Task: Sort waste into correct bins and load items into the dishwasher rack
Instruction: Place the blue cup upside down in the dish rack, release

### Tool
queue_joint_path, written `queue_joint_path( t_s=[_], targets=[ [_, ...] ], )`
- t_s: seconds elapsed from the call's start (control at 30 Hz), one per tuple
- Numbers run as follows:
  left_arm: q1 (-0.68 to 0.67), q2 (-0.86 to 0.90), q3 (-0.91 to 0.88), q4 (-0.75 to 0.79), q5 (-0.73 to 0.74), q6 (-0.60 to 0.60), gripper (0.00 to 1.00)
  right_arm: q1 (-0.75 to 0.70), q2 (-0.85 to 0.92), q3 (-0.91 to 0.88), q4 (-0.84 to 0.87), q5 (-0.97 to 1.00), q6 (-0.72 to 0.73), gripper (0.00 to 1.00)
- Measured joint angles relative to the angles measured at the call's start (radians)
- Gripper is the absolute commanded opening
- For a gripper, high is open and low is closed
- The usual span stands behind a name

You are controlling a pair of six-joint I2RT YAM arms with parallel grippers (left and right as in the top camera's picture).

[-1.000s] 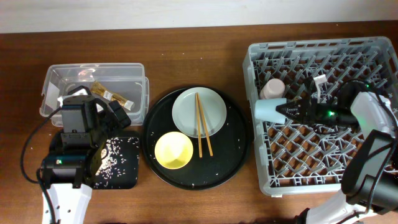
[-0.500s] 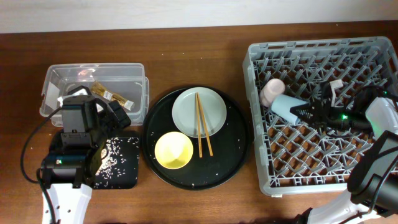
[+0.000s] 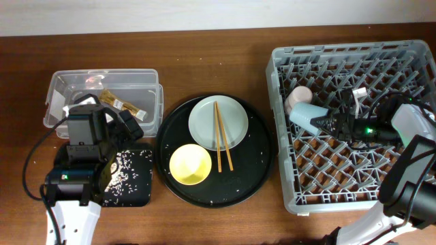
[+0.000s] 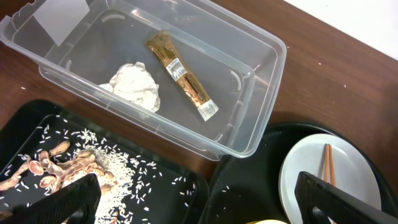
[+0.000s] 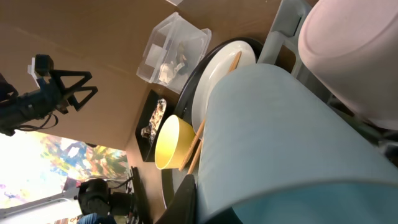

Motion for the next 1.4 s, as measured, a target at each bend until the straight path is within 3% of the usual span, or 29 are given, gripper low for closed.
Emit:
queue_joint_path(
  t_s=[0.13, 0.33, 0.53, 0.7, 0.83, 0.9, 1.03, 1.13, 1.3, 1.4],
  targets=[
    [0.0, 0.0, 0.0, 0.0, 0.0, 0.0, 0.99, 0.002, 0.0, 0.002, 0.019, 0.035, 0.013, 0.07],
    [0.0, 0.0, 0.0, 0.0, 0.0, 0.0, 0.99, 0.002, 0.006, 0.009, 0.039, 0.348, 0.272, 0.15],
    [0.0, 0.0, 0.0, 0.0, 0.0, 0.0, 0.99, 0.002, 0.012, 0.193, -0.152, 0.511, 0.383, 0.23],
    [0.0, 0.0, 0.0, 0.0, 0.0, 0.0, 0.99, 0.011, -0.134, 0.364, -0.211, 0.636, 0.481, 0.24],
    [0.0, 0.0, 0.0, -0.001, 0.0, 0.0, 0.99, 0.216, -0.217, 0.377, -0.074, 0.674, 0.496, 0.26],
    [0.0, 0.0, 0.0, -0.001, 0.0, 0.0, 0.99, 0.306, -0.213, 0.377, -0.022, 0.843, 0.585, 0.26],
    [0.0, 0.0, 0.0, 0.0, 0.0, 0.0, 0.99, 0.334, -0.166, 0.335, 0.034, 1.03, 0.698, 0.3],
    [0.0, 0.0, 0.0, 0.0, 0.0, 0.0, 0.99, 0.332, -0.139, 0.254, 0.063, 1.064, 0.718, 0.29],
    [0.0, 0.0, 0.0, 0.0, 0.0, 0.0, 0.99, 0.286, -0.134, 0.234, -0.096, 1.184, 0.827, 0.3],
    [0.0, 0.0, 0.0, 0.0, 0.0, 0.0, 0.99, 0.277, -0.158, 0.292, -0.056, 1.002, 0.763, 0.29]
  ],
)
